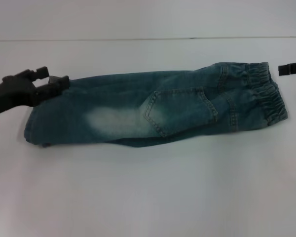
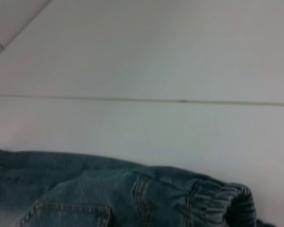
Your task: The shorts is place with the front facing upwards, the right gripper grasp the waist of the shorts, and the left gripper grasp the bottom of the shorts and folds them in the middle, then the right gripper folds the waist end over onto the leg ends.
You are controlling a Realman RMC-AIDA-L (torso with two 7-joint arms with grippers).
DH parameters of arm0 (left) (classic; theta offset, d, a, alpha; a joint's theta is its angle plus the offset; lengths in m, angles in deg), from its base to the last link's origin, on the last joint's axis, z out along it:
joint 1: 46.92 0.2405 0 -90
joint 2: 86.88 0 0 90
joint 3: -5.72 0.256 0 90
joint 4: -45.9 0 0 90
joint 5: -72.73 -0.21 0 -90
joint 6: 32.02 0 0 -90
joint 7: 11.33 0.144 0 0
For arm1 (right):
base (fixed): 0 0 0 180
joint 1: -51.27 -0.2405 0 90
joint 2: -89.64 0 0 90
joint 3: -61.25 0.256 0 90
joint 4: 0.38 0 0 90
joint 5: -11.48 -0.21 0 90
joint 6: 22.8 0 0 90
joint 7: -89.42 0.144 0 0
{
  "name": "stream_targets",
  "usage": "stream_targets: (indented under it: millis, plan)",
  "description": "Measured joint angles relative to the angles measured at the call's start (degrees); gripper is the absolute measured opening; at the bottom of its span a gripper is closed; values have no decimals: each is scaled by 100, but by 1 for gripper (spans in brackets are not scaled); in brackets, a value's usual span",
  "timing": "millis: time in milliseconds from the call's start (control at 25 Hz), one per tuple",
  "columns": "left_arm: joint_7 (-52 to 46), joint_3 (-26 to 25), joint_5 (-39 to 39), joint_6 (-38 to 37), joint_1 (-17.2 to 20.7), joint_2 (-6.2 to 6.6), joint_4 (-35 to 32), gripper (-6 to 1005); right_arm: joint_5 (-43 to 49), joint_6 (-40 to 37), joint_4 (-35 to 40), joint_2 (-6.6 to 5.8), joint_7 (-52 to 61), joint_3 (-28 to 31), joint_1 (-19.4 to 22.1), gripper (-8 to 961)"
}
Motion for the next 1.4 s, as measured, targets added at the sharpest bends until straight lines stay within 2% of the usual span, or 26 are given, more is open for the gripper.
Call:
stream_targets:
  millis: [200,400,600,1000,1400]
  plan:
    - [113,259,-1,6,19,-57,12,850,620,-319,270,-29,588,-302,-161,808]
    - [187,308,-4,19,-5,-115,15,849,1391,-423,297,55,862,-539,-398,805]
    - [215,337,-10,41,-11,-133,15,848,1631,-353,269,147,910,-660,-443,797]
    - [221,335,17,78,19,-182,15,846,1659,344,199,361,872,-1049,-401,794]
    - [225,292,49,89,31,-216,15,846,1663,1226,-334,544,697,-1331,-500,795]
